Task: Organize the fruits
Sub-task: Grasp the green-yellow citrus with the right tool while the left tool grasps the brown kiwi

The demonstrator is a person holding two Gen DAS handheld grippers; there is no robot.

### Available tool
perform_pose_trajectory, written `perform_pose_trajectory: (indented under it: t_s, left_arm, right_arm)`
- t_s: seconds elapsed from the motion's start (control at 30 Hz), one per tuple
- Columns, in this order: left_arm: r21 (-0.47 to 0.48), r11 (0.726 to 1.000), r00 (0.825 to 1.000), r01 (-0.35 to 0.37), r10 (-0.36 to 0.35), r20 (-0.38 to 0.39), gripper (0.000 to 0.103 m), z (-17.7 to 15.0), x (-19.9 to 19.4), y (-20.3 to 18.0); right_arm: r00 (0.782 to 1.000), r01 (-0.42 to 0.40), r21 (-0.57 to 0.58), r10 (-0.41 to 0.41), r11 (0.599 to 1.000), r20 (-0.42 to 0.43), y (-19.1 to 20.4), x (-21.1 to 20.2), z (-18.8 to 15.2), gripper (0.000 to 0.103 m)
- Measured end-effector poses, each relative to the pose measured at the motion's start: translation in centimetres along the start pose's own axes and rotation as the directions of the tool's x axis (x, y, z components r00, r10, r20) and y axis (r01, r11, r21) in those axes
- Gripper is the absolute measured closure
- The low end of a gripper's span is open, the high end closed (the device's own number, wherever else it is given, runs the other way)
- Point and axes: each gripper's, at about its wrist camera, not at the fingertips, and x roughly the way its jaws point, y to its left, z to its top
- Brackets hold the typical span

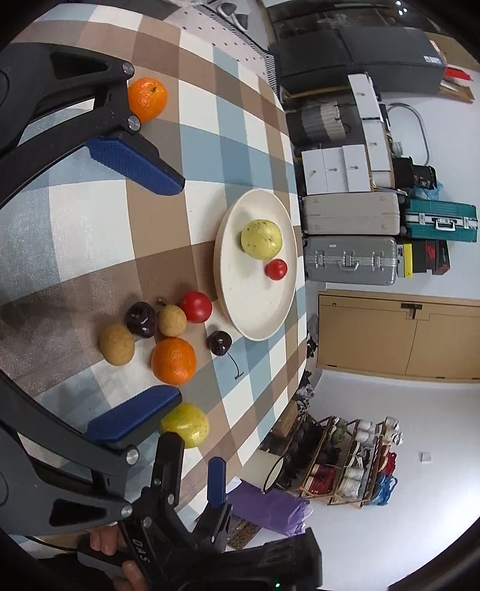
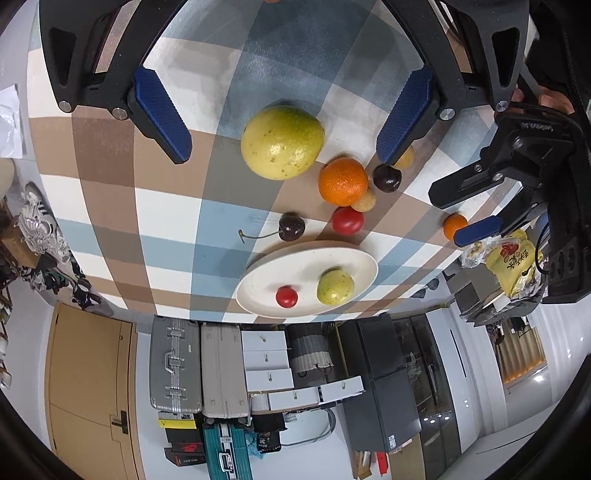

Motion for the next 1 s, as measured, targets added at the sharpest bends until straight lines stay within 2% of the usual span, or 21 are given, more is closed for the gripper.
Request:
perform_pose_trajectory:
  t_s: [0.17,0.3,0.43,0.6,0.73,0.8,0.87,1.0]
  left_arm:
    - [0.027,0.999,0.999,0.026,-0.025,-0.039,0.0,-0.1,0.6,-0.6]
    - [0.049,0.999,0.998,0.02,-0.016,-0.063,0.0,-0.2,0.8,-1.1]
    - [0.075,0.996,0.994,0.046,-0.038,-0.101,0.0,-0.6,1.3,-1.6]
    - [0.083,0.994,0.988,0.076,-0.064,-0.144,0.0,-1.0,1.7,-2.0]
    - [0.064,0.992,0.977,0.109,-0.095,-0.189,0.0,-1.2,2.2,-1.8]
    - [0.059,0.991,0.97,0.118,-0.102,-0.219,0.0,-1.4,2.6,-1.8]
    - [0.059,0.99,0.962,0.127,-0.109,-0.25,0.001,-1.7,3.0,-2.0]
    - [0.049,0.988,0.955,0.148,-0.13,-0.267,0.006,-1.9,3.3,-2.1]
  right_arm:
    - [0.999,0.007,0.024,-0.006,1.0,-0.043,-0.5,0.6,-0.6,0.003]
    - [0.998,0.003,0.038,0.0,0.999,-0.065,-0.9,1.1,-0.8,0.015]
    - [0.998,0.0,0.04,0.003,0.999,-0.068,-0.9,1.4,-0.9,0.017]
    - [0.998,-0.008,0.055,0.012,0.998,-0.068,-1.2,1.7,-0.8,0.026]
    - [0.996,-0.024,0.04,0.027,0.999,-0.081,-0.8,2.1,-0.8,0.035]
    - [0.995,-0.031,0.033,0.034,0.999,-0.092,-0.6,2.1,-0.9,0.045]
    - [0.995,-0.023,0.024,0.025,0.999,-0.094,-0.5,2.2,-0.9,0.049]
    - [0.996,-0.021,0.023,0.023,1.0,-0.085,-0.4,2.2,-1.0,0.049]
